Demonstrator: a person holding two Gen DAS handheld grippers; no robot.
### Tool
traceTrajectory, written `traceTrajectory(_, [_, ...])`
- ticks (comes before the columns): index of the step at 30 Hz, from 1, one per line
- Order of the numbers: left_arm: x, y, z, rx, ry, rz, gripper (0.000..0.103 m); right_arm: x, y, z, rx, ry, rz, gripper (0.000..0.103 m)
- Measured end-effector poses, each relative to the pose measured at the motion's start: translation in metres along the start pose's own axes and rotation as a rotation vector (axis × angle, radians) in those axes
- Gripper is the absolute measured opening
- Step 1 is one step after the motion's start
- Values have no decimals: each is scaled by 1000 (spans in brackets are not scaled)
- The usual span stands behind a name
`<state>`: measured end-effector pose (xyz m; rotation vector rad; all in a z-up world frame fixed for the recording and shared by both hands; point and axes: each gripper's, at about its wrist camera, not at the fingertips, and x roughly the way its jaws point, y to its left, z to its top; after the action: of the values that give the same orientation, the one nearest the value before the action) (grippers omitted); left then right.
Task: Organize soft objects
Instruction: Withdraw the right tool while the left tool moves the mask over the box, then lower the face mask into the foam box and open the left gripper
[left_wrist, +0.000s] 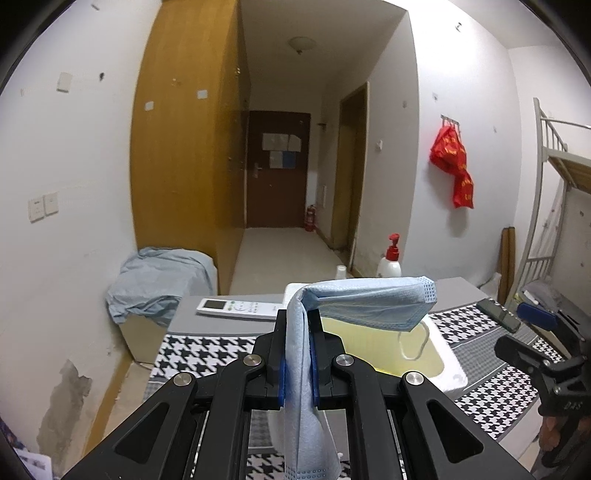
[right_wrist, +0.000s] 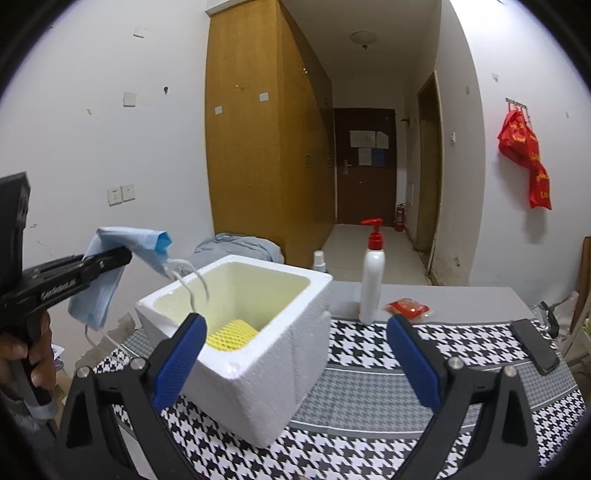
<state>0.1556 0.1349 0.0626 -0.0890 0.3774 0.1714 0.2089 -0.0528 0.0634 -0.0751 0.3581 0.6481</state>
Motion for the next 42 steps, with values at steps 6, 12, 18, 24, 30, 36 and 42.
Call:
traceTrajectory(6, [12,-8,9,18,18,-23,10,-7,-11,-4,27,5,-41,100])
traceTrajectory(12, [26,-12,14,14,46,-45,10,-15,-21,-9,38,1,-80,100])
traceTrajectory(18, [40,-17,16,3,68,-54,10,-18,-28,-13,53,8,-108,100])
traceTrajectory(24, [57,-22,17,-3,100,-51,10,-24,-37,-19,70,17,-139,100])
traceTrajectory(30, [73,-29,14,8,128,-40,13,-31,-43,-26,84,33,-171,100])
traceTrajectory(36, [77,-30,13,3,113,-1,79,-40,-46,-27,83,26,-186,100])
traceTrajectory(42, [71,-34,12,36,70,74,102,-44,-50,-28,88,25,-197,100])
